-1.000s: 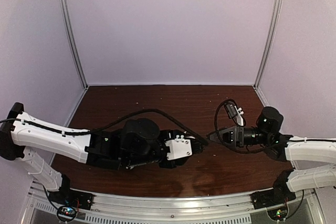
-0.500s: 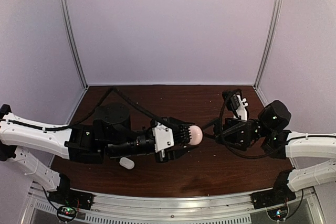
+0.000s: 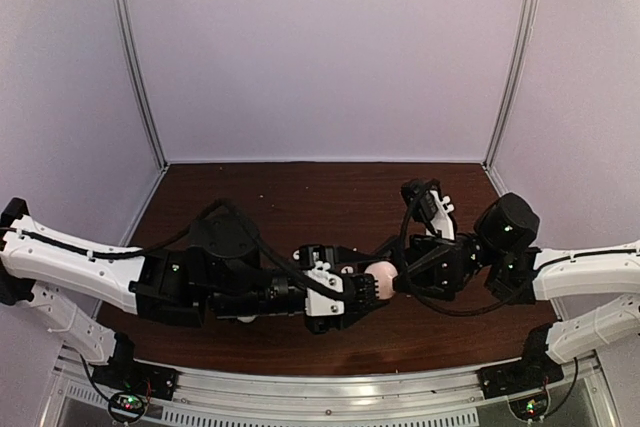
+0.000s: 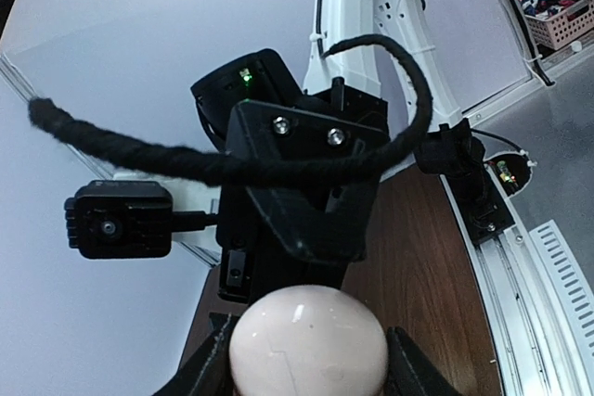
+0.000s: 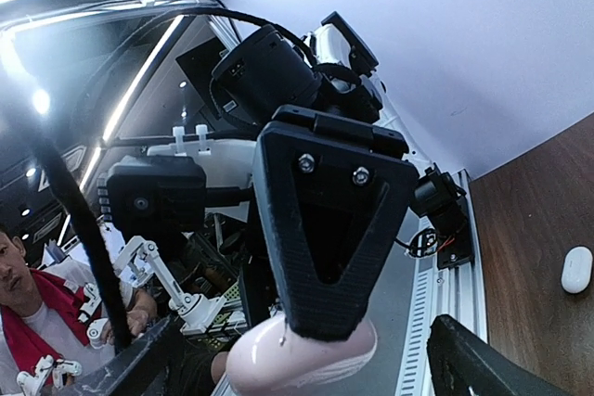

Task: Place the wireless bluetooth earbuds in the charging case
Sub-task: Pass from the left arm to the right

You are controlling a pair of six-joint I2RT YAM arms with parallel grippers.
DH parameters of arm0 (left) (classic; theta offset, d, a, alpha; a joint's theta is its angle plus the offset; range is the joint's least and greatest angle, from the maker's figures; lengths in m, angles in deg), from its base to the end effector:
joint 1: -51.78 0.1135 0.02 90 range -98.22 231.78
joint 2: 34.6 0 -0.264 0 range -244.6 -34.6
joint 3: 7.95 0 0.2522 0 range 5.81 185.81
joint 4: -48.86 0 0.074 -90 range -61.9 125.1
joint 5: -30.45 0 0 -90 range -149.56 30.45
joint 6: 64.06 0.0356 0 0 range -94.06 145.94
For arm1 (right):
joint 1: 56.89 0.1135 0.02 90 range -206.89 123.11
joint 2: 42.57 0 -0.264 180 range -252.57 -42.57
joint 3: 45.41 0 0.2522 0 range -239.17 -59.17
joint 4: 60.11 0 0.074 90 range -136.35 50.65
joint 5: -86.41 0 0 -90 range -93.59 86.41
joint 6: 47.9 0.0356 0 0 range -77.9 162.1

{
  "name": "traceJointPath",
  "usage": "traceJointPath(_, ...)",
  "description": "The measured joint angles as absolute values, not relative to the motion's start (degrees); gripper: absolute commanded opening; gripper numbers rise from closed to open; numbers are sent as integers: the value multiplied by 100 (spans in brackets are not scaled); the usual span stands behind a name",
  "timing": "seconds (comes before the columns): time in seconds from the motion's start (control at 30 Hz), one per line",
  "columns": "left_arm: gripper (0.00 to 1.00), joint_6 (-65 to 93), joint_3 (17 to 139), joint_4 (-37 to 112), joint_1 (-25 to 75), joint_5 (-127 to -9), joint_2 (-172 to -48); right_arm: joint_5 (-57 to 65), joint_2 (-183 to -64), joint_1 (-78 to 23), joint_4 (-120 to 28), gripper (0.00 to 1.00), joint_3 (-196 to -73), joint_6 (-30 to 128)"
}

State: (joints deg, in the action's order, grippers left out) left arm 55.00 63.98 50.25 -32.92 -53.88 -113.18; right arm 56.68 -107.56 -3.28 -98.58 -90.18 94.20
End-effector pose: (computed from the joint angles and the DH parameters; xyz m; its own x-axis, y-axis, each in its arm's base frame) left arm 0.0337 -0.3255 0.3330 0.4695 0.1720 -0.8660 0.8623 0.1216 0.4916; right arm 0.1128 0.2052 0.2943 -0.5870 -0.1368 -0.7980 -0.6924 -0.4260 0.5823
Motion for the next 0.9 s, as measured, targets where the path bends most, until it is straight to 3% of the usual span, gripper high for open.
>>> traceJointPath(0.4, 40, 6088, 6582, 4993, -3590, -4883, -11655, 5815, -10787, -51, -9875, 79, -9168, 9157)
traceJointPath(0.9, 39, 6621, 6711, 4770, -3771, -4298, -11852, 5832, -10741, -48, -9416, 73, -9168, 8825)
